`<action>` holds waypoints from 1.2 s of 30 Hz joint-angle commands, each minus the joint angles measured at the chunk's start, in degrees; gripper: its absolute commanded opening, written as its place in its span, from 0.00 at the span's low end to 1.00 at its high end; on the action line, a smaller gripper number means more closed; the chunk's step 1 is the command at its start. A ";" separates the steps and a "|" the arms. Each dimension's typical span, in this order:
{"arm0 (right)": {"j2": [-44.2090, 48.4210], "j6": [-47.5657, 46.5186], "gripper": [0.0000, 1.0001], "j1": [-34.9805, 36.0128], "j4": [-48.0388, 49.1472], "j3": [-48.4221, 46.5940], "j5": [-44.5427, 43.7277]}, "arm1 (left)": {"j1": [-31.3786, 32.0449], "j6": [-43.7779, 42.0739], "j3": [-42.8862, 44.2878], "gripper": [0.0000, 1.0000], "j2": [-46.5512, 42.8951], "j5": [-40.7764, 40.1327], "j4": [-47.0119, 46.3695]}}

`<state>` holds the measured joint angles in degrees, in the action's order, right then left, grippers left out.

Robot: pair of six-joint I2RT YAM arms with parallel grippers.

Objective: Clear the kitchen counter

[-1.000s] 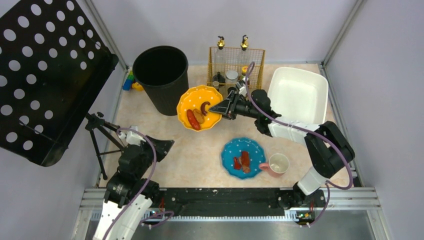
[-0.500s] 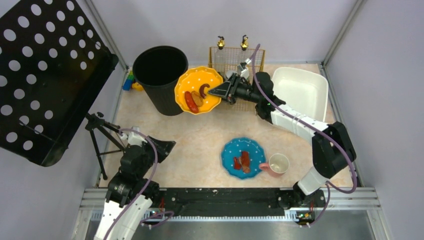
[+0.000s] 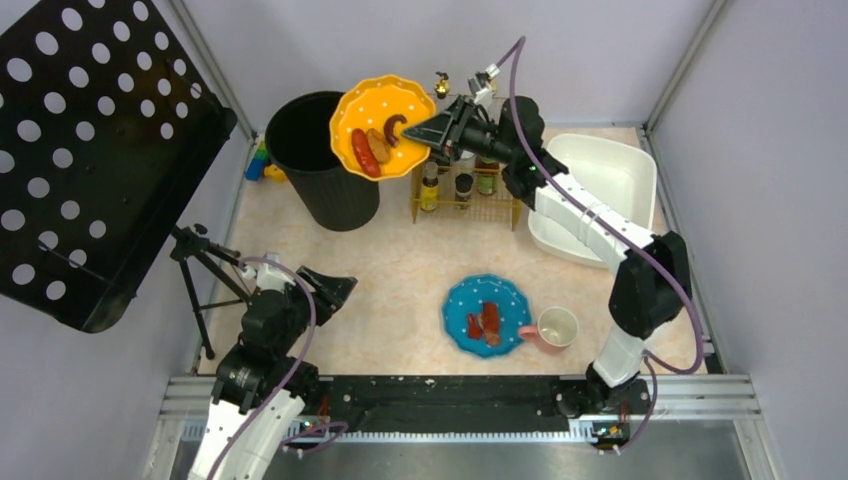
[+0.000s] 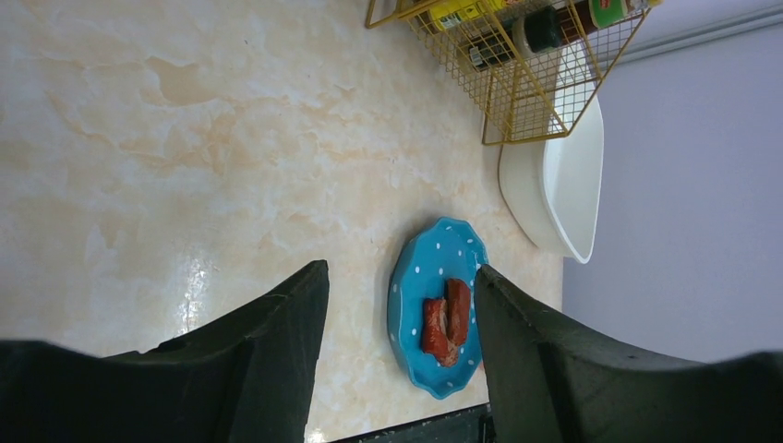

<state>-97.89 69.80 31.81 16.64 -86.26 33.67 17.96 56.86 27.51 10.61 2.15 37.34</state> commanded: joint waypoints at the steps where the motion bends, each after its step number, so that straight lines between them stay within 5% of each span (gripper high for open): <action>1: -2.11 3.11 0.00 -0.62 6.37 -9.69 -3.09 | 0.13 -1.10 -0.35 0.64 0.57 1.12 -1.96; 23: -30.37 3.04 0.00 1.43 -7.68 -53.13 -12.20 | 0.09 -1.58 -2.34 0.64 0.95 3.67 -3.53; 36: -35.46 -1.87 0.00 4.14 -3.58 -55.52 -16.10 | 0.13 -1.97 -2.57 0.64 -0.18 4.08 -2.36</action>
<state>-134.54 68.71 34.06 0.60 -135.13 19.25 17.96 55.86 24.71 11.35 5.43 36.49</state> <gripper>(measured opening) 0.289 0.642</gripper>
